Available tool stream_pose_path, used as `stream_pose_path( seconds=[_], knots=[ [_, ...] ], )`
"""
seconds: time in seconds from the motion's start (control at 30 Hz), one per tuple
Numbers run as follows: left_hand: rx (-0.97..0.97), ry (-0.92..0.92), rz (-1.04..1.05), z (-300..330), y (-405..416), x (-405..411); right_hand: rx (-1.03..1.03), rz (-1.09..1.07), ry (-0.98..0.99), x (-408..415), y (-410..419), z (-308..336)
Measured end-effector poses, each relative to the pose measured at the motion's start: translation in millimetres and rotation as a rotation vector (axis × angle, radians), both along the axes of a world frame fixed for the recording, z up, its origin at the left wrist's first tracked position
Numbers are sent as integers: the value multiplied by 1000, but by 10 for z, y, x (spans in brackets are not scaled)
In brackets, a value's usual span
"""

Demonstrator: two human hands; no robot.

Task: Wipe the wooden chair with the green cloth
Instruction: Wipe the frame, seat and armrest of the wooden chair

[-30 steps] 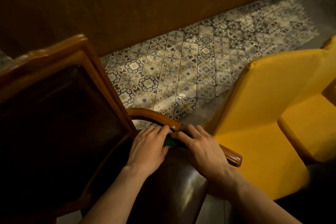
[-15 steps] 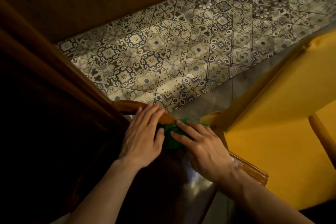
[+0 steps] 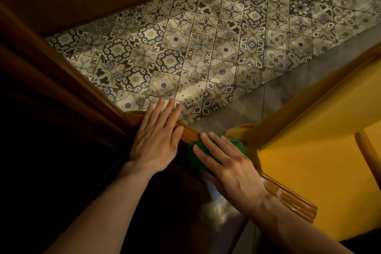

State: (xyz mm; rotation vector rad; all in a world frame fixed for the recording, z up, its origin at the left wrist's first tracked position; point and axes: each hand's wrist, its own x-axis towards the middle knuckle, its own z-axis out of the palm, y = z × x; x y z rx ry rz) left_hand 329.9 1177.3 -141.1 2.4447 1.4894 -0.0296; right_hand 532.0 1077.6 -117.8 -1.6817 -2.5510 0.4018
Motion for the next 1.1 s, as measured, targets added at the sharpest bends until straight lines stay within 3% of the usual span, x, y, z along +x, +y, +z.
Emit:
stream_pose_path(
  seconds=[0.6, 1.1],
  knots=[
    [-117, -263, 56, -16, 102, -61, 15, 68, 135, -415, 464, -88],
    [-102, -191, 19, -23, 82, -83, 4, 33, 52, -104, 159, 52]
  ],
)
